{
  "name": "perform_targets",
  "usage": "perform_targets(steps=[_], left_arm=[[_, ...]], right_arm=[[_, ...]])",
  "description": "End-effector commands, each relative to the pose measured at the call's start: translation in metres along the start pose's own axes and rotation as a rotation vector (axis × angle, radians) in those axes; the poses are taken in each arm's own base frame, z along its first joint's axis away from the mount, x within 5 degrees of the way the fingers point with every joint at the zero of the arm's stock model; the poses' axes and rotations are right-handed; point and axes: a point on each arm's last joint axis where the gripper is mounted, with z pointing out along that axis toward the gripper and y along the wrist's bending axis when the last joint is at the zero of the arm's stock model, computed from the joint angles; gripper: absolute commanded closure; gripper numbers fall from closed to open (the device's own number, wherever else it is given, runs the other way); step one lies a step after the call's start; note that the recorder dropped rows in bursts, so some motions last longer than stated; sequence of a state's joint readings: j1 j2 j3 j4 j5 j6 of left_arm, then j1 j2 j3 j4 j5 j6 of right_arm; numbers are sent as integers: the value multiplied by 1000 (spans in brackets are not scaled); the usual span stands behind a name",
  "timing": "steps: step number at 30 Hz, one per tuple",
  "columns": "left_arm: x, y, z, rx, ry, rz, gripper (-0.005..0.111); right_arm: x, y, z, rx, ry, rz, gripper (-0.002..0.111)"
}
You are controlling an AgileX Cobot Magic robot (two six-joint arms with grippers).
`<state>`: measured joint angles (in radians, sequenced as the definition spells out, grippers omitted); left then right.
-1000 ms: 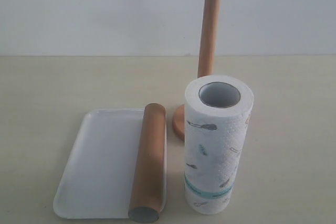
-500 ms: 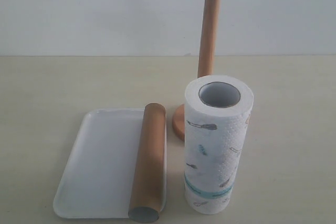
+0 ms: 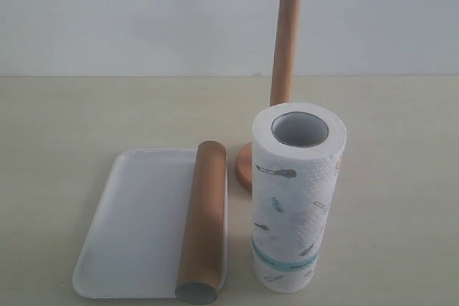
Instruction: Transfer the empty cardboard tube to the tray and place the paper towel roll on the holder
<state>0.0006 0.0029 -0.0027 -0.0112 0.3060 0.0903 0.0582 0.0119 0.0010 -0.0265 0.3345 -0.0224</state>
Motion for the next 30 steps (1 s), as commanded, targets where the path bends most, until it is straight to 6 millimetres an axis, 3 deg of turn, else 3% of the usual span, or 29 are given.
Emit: perform_targets(steps=[1, 4, 7, 10, 13, 17, 24, 27, 30], left_arm=[[1, 0, 0, -1, 1, -12, 103], [1, 0, 0, -1, 1, -12, 103], [1, 0, 0, -1, 1, -12, 103], [1, 0, 0, -1, 1, -12, 103], [1, 0, 0, -1, 1, -12, 103], [1, 0, 0, -1, 1, -12, 103], [1, 0, 0, -1, 1, -12, 103], [1, 0, 0, -1, 1, -12, 103], [1, 0, 0, -1, 1, -12, 103]], right_arm=[[-3, -1, 0, 10, -34, -3, 108], [-11, -1, -1, 11, -115, -3, 108], [-42, -2, -10, -5, -479, 120, 108], [-57, -3, -20, -23, -677, 178, 108], [-55, -2, -18, -53, -640, 251, 108], [-51, 2, -15, -67, -580, 169, 108], [-79, 12, -8, -175, -504, 46, 108], [-100, 22, 9, -273, -429, -63, 108], [-91, 49, 36, -517, -285, -163, 108]])
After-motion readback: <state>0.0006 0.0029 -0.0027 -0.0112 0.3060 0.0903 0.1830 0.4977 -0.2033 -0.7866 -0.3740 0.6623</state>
